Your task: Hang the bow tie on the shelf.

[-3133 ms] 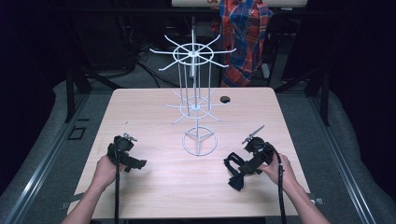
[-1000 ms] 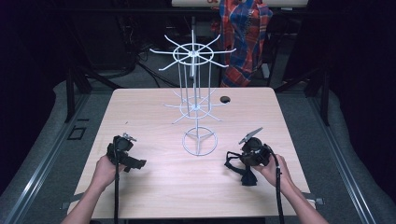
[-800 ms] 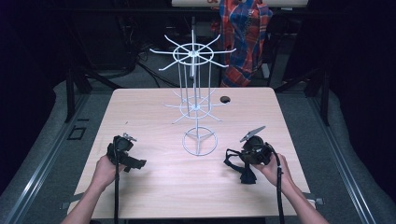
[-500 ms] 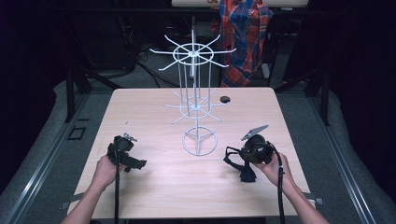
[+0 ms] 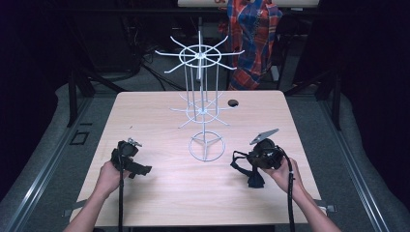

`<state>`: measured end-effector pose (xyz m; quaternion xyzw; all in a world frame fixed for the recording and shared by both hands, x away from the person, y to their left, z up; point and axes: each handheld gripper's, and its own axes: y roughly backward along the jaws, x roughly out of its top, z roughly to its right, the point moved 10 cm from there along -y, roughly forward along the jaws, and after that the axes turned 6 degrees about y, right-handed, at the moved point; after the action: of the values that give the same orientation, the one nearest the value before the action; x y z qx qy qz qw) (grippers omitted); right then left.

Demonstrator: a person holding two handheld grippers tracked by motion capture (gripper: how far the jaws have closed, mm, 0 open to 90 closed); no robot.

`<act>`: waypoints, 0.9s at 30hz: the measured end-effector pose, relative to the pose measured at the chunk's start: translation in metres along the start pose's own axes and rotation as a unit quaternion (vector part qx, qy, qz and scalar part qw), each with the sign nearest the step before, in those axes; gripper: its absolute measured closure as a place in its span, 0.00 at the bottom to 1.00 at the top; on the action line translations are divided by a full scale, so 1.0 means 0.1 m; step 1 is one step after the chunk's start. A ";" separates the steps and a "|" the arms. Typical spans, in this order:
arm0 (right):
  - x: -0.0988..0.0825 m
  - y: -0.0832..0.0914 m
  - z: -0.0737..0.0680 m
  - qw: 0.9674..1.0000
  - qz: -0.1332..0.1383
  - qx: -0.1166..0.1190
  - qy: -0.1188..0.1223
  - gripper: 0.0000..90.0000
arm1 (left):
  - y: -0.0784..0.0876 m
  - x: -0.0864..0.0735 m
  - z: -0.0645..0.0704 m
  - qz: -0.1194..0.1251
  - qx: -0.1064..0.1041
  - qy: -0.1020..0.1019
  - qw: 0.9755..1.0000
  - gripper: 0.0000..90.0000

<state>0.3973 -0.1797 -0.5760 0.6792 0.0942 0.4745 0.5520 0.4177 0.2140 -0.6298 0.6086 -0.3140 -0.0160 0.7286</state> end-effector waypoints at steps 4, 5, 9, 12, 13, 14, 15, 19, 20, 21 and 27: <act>0.04 0.03 -0.01 1.000 0.012 0.000 0.002 0.96 | 0.00 -0.01 0.00 0.001 0.000 -0.001 1.000 0.00; 0.05 0.05 -0.01 1.000 0.009 -0.001 0.004 0.96 | 0.01 -0.01 -0.01 0.001 0.000 -0.001 1.000 0.00; 0.13 0.10 -0.04 1.000 0.021 -0.002 0.007 0.96 | 0.01 0.00 -0.01 0.005 0.001 0.002 1.000 0.00; 0.17 0.13 -0.07 1.000 0.023 -0.001 0.013 0.96 | 0.01 0.00 0.01 0.000 0.000 -0.003 1.000 0.00; 0.18 0.14 -0.08 1.000 0.025 -0.002 0.014 0.96 | 0.01 -0.01 0.01 0.000 -0.001 -0.003 1.000 0.00; 0.19 0.14 -0.09 1.000 0.026 -0.002 0.015 0.96 | 0.01 -0.01 0.01 0.000 -0.001 -0.003 1.000 0.00; 0.21 0.15 -0.09 0.999 0.028 -0.004 0.015 0.96 | 0.01 -0.01 0.00 0.001 0.001 -0.002 1.000 0.00; 0.25 0.19 -0.09 0.999 0.032 -0.004 0.016 0.96 | 0.01 -0.01 -0.01 0.002 0.002 0.001 1.000 0.00; 0.26 0.19 -0.09 0.999 0.035 -0.004 0.015 0.96 | 0.01 -0.01 -0.01 0.003 0.003 0.001 1.000 0.00; 0.28 0.21 -0.09 0.999 0.039 -0.003 0.013 0.96 | 0.02 -0.01 -0.01 0.001 0.002 0.000 1.000 0.00; 0.33 0.25 -0.06 0.999 0.048 -0.006 0.009 0.96 | 0.01 -0.01 0.00 0.000 0.002 0.000 1.000 0.00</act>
<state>0.3999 -0.1636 -0.5375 0.6751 0.0637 0.5074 0.5317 0.4166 0.2149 -0.6293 0.6097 -0.3139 -0.0154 0.7276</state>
